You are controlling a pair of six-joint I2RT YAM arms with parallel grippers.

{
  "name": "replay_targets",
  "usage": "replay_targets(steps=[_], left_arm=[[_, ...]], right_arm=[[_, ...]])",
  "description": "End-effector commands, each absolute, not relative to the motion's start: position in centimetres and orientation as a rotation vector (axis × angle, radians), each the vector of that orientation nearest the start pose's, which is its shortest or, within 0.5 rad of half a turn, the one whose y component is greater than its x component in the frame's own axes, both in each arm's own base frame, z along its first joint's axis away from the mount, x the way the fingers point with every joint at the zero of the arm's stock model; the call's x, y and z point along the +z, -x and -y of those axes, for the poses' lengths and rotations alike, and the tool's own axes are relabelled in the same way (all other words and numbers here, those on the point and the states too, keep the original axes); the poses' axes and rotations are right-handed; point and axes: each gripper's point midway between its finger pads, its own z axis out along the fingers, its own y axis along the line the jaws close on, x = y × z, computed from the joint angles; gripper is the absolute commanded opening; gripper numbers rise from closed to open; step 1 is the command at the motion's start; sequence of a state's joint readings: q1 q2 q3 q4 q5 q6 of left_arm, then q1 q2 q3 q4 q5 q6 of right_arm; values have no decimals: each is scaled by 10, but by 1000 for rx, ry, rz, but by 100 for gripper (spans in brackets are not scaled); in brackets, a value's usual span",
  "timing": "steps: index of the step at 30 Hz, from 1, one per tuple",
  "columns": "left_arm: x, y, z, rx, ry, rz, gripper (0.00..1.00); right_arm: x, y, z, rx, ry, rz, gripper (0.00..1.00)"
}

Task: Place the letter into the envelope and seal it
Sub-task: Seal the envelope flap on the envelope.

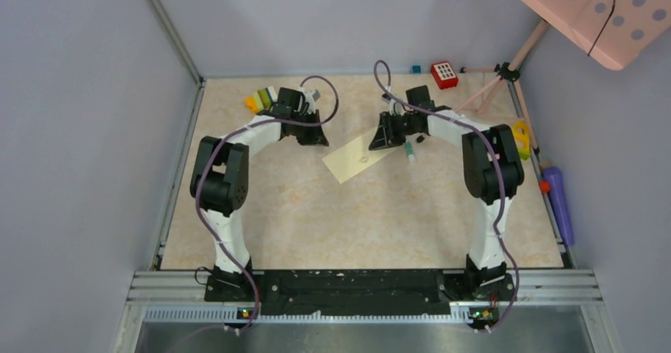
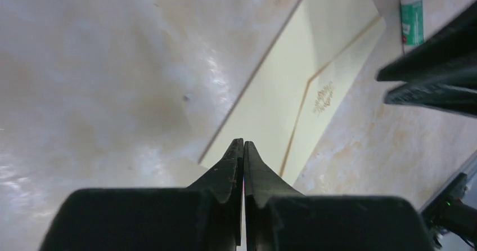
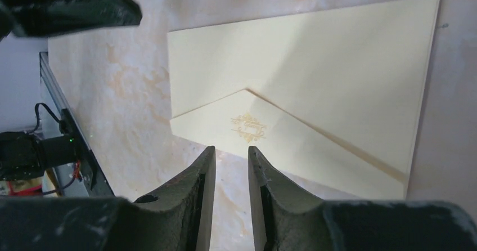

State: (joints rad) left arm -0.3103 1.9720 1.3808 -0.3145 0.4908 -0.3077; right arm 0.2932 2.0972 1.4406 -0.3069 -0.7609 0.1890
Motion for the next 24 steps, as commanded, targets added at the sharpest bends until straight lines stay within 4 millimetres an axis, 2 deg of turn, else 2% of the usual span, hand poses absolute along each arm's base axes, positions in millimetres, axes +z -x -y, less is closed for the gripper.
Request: replay_targets(steps=[1, 7, 9, 12, 16, 20, 24], left_arm=[[88, -446, 214, -737, -234, -2422, 3], [53, -433, 225, -755, -253, -2508, 3], [48, -425, 230, -769, -275, -2523, 3], [44, -411, 237, -799, -304, -2551, 3], [37, -389, 243, -831, -339, -2588, 3], [19, -355, 251, -891, -393, -2656, 2], [9, -329, 261, -947, -443, -2698, 2]], right_arm=[[117, -403, -247, 1063, 594, -2338, 28], [65, -372, -228, 995, 540, -2508, 32], [51, -368, -224, 971, 518, -2554, 33], [40, -368, -222, 955, 476, -2585, 33], [26, -375, -218, 901, 420, -2637, 34], [20, -394, -220, 871, 402, -2634, 34], [20, -418, -232, 904, 379, -2619, 34]])
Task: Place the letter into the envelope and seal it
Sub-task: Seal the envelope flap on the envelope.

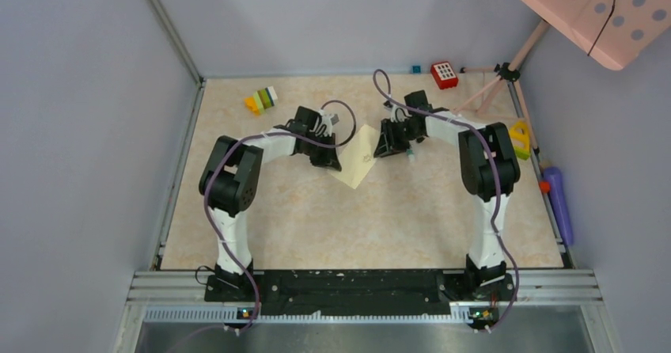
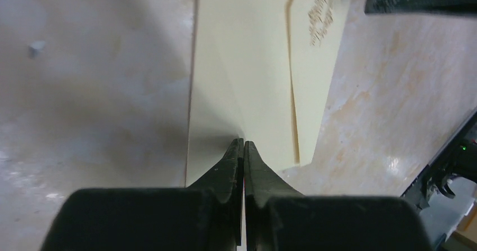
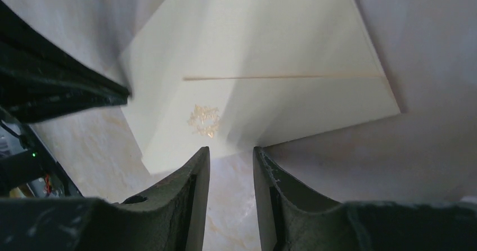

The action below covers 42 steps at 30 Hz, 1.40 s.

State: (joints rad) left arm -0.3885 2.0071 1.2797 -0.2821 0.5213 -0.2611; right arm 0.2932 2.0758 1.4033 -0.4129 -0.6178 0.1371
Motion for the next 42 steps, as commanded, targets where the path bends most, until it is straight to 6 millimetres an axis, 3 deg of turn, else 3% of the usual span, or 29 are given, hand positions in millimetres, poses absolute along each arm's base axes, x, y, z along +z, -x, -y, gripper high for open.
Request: replay_targets(steps=[1, 5, 9, 11, 14, 17, 19, 23, 26, 32, 42], left_arm=[[9, -326, 263, -965, -454, -2697, 2], [22, -312, 284, -1107, -528, -2654, 1], [41, -306, 298, -1200, -581, -2580, 1], [53, -315, 297, -1191, -580, -2530, 1], [88, -335, 287, -1182, -543, -2426, 1], [112, -359, 272, -1126, -490, -2346, 2], [119, -372, 266, -1095, -470, -2326, 1], [112, -388, 264, -1078, -416, -2343, 0], [93, -397, 268, -1086, -348, -2386, 0], [63, -408, 273, -1111, -241, -2453, 0], [45, -407, 279, -1140, -195, -2493, 0]], right_arm=[[20, -424, -236, 914, 380, -2614, 34], [15, -444, -250, 943, 393, -2594, 34], [24, -461, -264, 992, 414, -2548, 34], [38, -468, -266, 998, 426, -2515, 34], [64, -471, -264, 968, 455, -2460, 35], [83, -461, -260, 963, 481, -2430, 34], [92, -449, -262, 1008, 501, -2405, 27], [88, -423, -275, 1125, 513, -2406, 7], [73, -408, -289, 1209, 504, -2447, 0], [51, -399, -312, 1311, 465, -2497, 0], [20, -400, -317, 1302, 422, -2579, 0]])
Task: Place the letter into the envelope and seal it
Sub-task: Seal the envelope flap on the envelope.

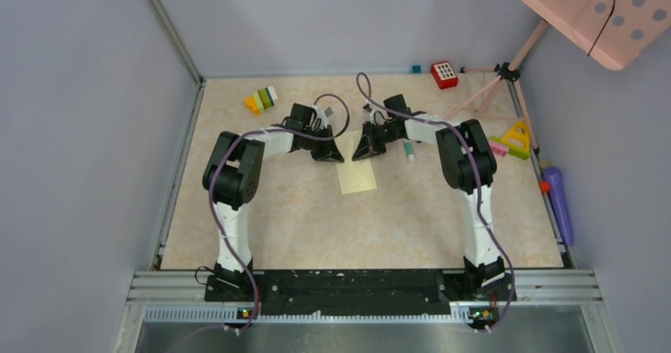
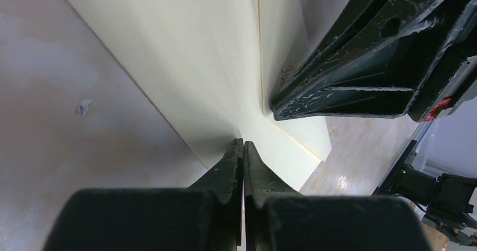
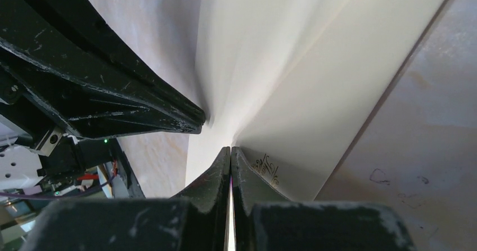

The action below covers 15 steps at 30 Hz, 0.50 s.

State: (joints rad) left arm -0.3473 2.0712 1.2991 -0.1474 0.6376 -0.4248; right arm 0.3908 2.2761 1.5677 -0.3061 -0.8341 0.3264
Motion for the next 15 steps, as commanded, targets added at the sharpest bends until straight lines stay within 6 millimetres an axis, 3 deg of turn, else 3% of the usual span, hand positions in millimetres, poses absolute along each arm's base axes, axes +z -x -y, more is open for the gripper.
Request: replay_targets(steps=[1, 6, 15], left_arm=[[46, -408, 281, -1158, -192, -2486, 0], [51, -407, 292, -1246, -188, -2466, 0], [3, -394, 282, -989, -153, -2630, 0]], right_arm=[[17, -400, -317, 1292, 420, -2587, 0], [8, -397, -314, 1274, 416, -2612, 0], [9, -387, -316, 1344, 416, -2617, 0]])
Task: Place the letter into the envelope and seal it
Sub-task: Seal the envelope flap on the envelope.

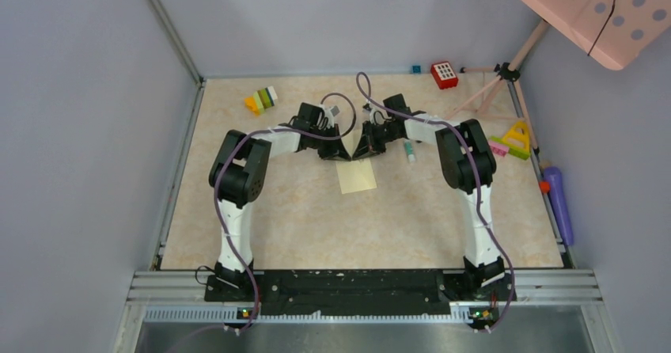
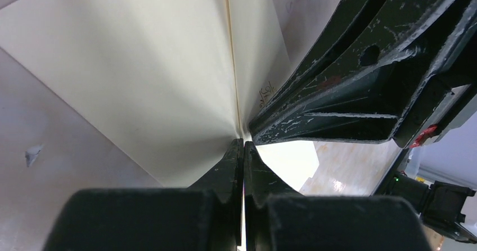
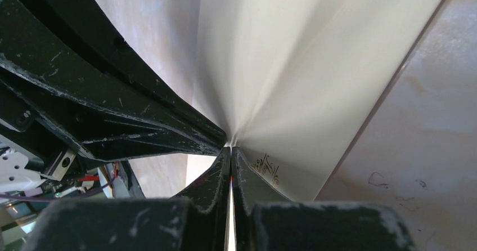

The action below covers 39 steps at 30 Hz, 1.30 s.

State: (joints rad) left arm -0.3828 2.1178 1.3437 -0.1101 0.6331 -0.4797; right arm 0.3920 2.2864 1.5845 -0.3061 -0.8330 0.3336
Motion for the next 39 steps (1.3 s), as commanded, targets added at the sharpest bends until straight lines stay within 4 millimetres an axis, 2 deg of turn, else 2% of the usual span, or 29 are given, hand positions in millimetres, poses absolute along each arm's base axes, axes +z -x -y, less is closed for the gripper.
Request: replay_targets(steps=[1, 6, 13, 17, 21, 24, 28, 34, 39], left_arm=[[-1, -392, 281, -977, -145, -2640, 0], [-15, -386, 273, -911, -98, -2681, 0], [-17, -385, 270, -890, -76, -2685, 0], [-16, -385, 271, -901, -63, -2682, 0], [0, -387, 278, -1042, -58, -2627, 0], [10, -397, 276, -1033, -61, -2603, 0], [1, -393, 273, -1023, -37, -2633, 0], [-14, -387, 270, -1004, -18, -2670, 0], [-16, -387, 266, -977, -5, -2677, 0]], right_arm=[[10, -386, -317, 1356, 416, -2617, 0], [11, -379, -321, 1386, 437, -2621, 0], [15, -365, -317, 1416, 475, -2633, 0], [22, -365, -314, 1391, 505, -2623, 0], [23, -370, -309, 1360, 499, -2624, 0], [17, -370, -306, 1339, 496, -2641, 0], [12, -372, -306, 1331, 474, -2645, 0], [9, -386, -310, 1308, 428, -2637, 0], [8, -369, -303, 1323, 459, -2678, 0]])
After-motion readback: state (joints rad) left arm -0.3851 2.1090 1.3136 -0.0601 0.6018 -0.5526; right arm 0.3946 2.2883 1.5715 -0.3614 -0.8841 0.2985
